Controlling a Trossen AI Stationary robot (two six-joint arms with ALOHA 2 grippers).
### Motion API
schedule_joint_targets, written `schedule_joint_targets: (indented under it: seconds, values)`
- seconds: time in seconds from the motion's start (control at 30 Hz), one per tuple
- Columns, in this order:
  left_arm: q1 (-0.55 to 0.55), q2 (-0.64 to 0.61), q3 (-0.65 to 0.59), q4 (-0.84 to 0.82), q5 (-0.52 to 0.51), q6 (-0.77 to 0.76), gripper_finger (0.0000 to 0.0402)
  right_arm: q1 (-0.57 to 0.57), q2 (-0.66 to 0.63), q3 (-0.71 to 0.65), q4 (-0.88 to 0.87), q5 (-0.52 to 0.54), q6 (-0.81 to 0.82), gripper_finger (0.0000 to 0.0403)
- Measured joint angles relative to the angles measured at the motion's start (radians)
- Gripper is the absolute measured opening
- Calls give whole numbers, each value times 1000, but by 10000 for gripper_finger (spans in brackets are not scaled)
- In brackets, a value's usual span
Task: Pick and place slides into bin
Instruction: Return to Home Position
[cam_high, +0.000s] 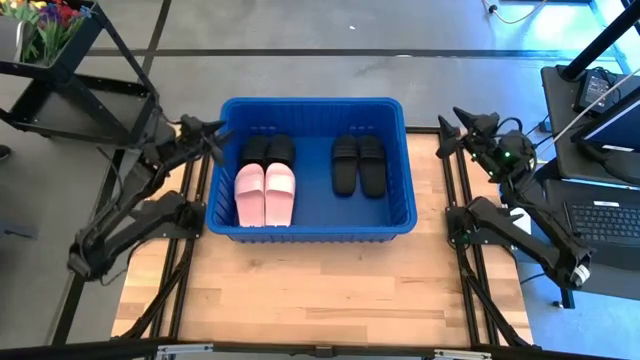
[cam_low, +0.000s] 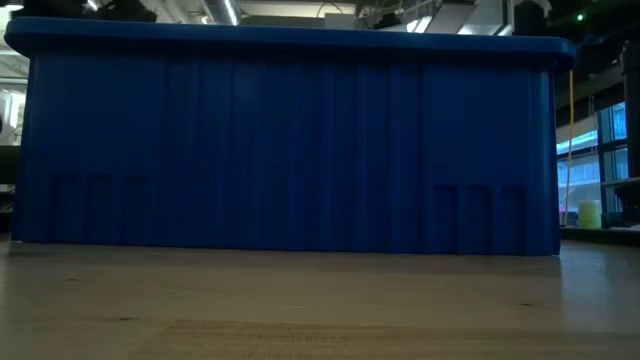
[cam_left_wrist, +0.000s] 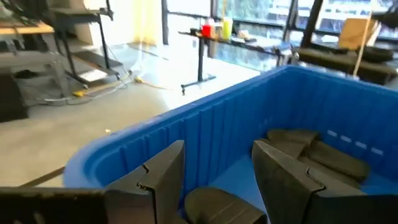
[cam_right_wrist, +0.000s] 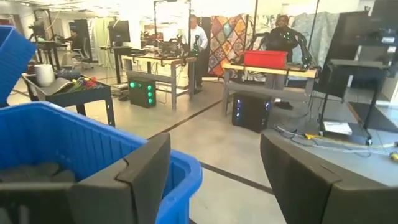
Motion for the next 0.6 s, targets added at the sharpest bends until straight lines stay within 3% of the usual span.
schedule_joint_targets:
  seconds: [0.37,0.6]
  values:
    - [75,-224,-165,-26,-2,-40,183,-16,-127,-187,72,-19,93,251]
    - [96,-361,-222,-52,-8,-73,183,-16,-262,-221,62,-19,120,251]
